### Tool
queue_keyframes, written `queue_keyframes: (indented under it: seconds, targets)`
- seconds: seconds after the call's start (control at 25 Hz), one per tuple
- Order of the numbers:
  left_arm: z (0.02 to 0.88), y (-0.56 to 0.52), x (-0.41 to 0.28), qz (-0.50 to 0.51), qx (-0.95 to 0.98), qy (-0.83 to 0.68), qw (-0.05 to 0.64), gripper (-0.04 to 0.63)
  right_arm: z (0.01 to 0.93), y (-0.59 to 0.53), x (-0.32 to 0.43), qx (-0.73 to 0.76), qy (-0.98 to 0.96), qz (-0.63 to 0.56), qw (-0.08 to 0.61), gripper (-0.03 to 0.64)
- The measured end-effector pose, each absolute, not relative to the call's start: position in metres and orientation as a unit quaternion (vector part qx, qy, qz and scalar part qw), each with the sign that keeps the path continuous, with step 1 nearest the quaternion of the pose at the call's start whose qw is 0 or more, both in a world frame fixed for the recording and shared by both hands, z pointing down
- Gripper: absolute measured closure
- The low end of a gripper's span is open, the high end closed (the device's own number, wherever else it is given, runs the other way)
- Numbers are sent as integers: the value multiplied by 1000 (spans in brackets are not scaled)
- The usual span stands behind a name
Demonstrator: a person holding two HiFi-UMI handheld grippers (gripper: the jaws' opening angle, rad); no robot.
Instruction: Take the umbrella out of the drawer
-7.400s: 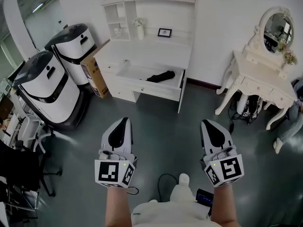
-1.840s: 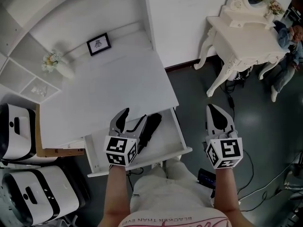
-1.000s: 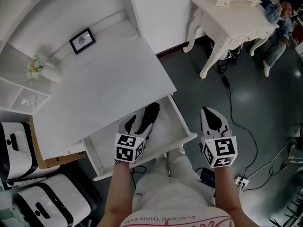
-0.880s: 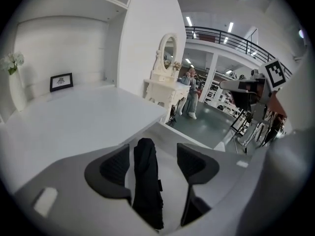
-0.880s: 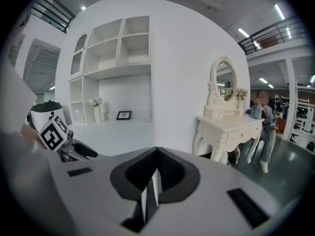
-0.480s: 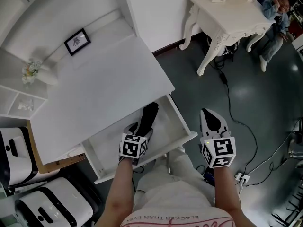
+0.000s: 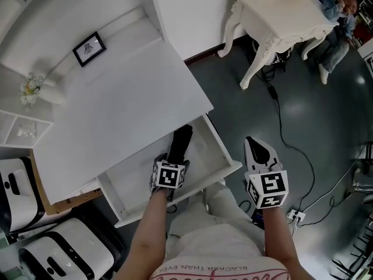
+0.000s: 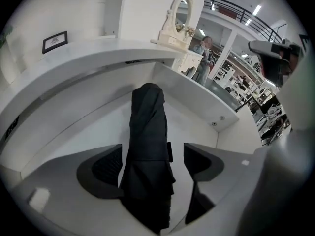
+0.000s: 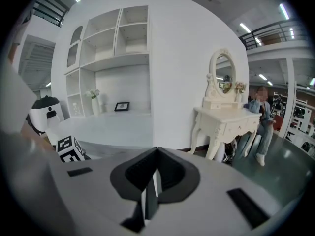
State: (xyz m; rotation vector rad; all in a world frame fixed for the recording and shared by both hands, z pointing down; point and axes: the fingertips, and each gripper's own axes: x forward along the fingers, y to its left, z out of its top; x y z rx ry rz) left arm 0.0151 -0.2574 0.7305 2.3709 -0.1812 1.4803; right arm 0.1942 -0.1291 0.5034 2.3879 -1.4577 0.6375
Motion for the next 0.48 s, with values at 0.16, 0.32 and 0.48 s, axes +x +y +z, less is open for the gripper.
queue_keyframes:
  seconds: [0.16, 0.32, 0.48]
  targets:
    - [749, -258, 12, 539, 823, -76, 162, 222, 506, -130, 194, 821, -506, 222, 139, 609]
    - [756, -261, 13, 555, 812, -95, 152, 222, 510, -130, 195, 818, -510, 226, 142, 609]
    - [762, -265, 14, 563, 806, -119, 138, 226, 514, -127, 196, 815, -511, 231, 144, 610]
